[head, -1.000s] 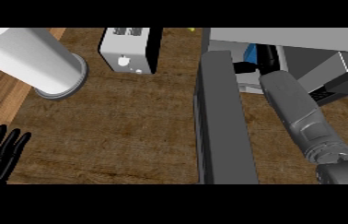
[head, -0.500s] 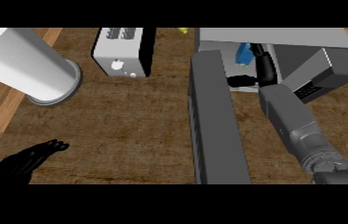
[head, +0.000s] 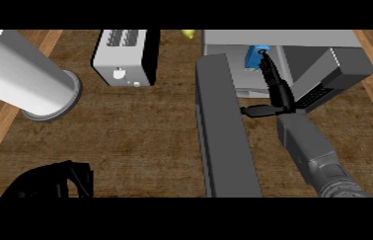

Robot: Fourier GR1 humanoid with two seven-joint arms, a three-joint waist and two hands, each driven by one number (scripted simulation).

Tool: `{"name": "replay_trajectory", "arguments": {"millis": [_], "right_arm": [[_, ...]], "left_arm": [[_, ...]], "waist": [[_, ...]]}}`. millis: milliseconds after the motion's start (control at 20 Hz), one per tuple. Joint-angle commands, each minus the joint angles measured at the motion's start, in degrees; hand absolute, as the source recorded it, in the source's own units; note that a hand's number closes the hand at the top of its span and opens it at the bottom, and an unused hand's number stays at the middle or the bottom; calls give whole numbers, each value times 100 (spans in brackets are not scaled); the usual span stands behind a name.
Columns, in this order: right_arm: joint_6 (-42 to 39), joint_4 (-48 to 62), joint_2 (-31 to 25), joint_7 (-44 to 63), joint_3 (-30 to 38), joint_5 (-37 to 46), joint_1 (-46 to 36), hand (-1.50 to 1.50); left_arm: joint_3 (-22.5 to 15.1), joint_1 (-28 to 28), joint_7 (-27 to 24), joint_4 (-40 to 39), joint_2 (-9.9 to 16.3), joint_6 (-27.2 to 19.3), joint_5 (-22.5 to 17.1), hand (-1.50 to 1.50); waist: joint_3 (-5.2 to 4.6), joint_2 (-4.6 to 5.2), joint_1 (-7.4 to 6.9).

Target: Pick up the milk, place it into the microwave and close the microwave

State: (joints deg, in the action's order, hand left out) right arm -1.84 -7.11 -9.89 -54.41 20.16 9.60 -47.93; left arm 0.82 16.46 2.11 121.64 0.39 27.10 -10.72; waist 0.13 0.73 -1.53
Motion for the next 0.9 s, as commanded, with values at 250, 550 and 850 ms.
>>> {"name": "replay_trajectory", "arguments": {"millis": [250,550,850], "right_arm": [[-605,-697,39,-660,-320,17,1352,-150],[-793,-1651,-36,-150,-487,-153,2058,-150],[-1348,-2532,-377,-106,-526,-404,2934,-150]], "left_arm": [[-833,-183,301,13,-39,-409,430,150],[-1211,-1203,175,-997,-39,-812,905,150],[-1949,-1922,183,-1486,-39,-1270,1659,150]], "waist": [[-16,-107,223],[-21,-112,284],[-23,-112,326]]}}
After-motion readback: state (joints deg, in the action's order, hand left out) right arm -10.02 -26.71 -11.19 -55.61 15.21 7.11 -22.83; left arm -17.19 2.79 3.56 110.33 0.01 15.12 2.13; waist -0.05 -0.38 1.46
